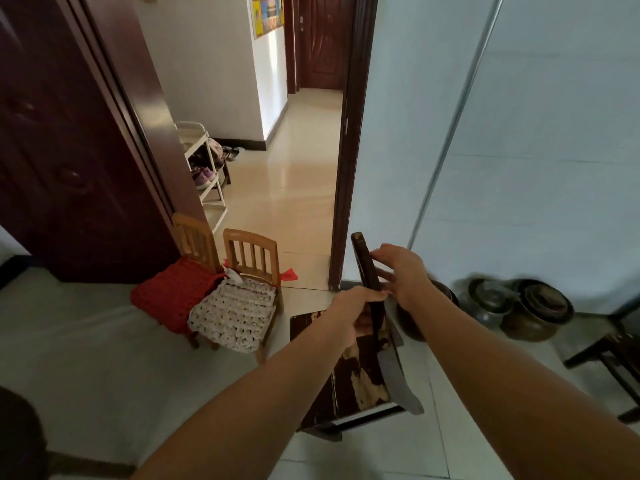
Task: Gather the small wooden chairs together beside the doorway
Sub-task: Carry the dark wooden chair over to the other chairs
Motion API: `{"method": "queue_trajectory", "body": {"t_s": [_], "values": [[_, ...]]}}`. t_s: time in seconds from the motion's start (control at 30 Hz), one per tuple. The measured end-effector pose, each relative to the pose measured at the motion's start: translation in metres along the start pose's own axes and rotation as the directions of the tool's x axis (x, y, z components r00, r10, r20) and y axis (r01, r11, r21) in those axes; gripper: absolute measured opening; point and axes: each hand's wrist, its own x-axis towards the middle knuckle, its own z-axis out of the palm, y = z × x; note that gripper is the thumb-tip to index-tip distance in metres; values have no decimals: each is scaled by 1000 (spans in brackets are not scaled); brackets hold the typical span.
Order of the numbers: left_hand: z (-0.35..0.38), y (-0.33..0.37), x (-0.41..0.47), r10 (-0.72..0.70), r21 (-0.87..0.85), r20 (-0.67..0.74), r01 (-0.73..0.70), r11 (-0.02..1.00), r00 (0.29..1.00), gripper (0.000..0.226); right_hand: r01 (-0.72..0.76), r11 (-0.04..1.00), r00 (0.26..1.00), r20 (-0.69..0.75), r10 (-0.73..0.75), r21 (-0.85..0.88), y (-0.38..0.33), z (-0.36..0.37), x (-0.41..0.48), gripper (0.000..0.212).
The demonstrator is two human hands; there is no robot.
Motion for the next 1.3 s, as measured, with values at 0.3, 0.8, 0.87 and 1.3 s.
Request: {"method": "queue_trajectory", "body": {"t_s": [0.3,0.8,0.87,1.3], "values": [[28,32,111,-31,-133,-194,5,991,981,31,-108,979,966,216,144,-171,-19,1,136,22],[6,42,245,-98,-448,-515,-170,878,851,28,59,837,824,500,267,-544,13,83,265,23],[-7,45,267,-94,-462,-529,-193,866,843,27,56,827,810,510,290,-560,22,100,284,25],[-69,23,374,-149,-509,-663,-296,808,734,28,29,758,685,565,460,-651,103,169,372,25]]}}
